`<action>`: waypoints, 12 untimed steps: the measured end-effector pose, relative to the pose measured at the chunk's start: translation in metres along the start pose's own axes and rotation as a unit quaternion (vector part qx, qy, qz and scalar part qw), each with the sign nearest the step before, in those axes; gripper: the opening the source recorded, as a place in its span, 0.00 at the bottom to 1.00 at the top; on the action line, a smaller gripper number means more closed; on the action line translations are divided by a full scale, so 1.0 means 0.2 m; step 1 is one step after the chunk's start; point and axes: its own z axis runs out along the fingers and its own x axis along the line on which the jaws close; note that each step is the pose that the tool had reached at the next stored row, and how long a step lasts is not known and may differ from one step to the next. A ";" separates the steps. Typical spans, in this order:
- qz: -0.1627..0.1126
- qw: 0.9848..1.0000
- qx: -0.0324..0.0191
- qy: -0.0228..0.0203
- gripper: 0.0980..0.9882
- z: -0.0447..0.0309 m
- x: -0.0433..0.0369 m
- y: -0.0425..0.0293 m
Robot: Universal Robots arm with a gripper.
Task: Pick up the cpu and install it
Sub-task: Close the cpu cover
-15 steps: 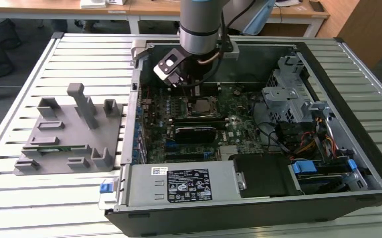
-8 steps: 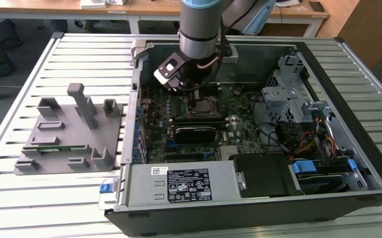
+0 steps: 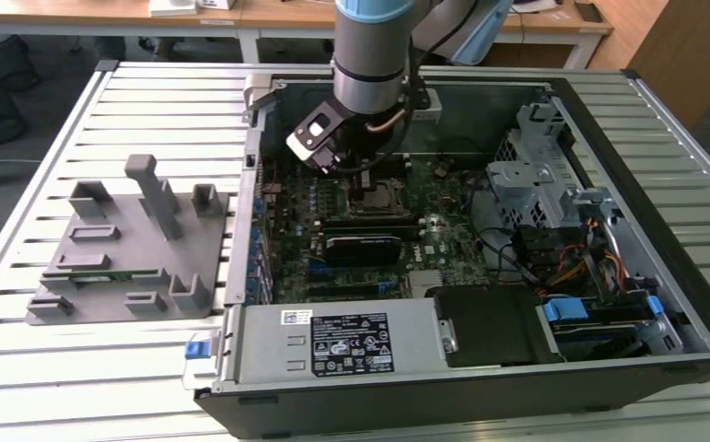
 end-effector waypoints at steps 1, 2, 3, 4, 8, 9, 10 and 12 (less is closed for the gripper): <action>0.000 1.000 0.000 0.000 0.01 0.000 0.000 0.001; 0.000 1.000 0.000 0.000 0.01 0.001 0.000 0.003; 0.000 1.000 0.000 0.000 0.01 0.001 0.000 0.003; 0.000 1.000 0.000 0.001 0.01 -0.002 0.001 0.003; 0.000 1.000 0.000 0.002 0.01 -0.047 0.002 0.003; 0.000 1.000 0.000 0.002 0.01 -0.056 0.002 0.003; 0.000 1.000 0.000 0.002 0.01 -0.058 0.002 0.036; 0.000 1.000 0.000 0.002 0.01 -0.058 0.001 0.072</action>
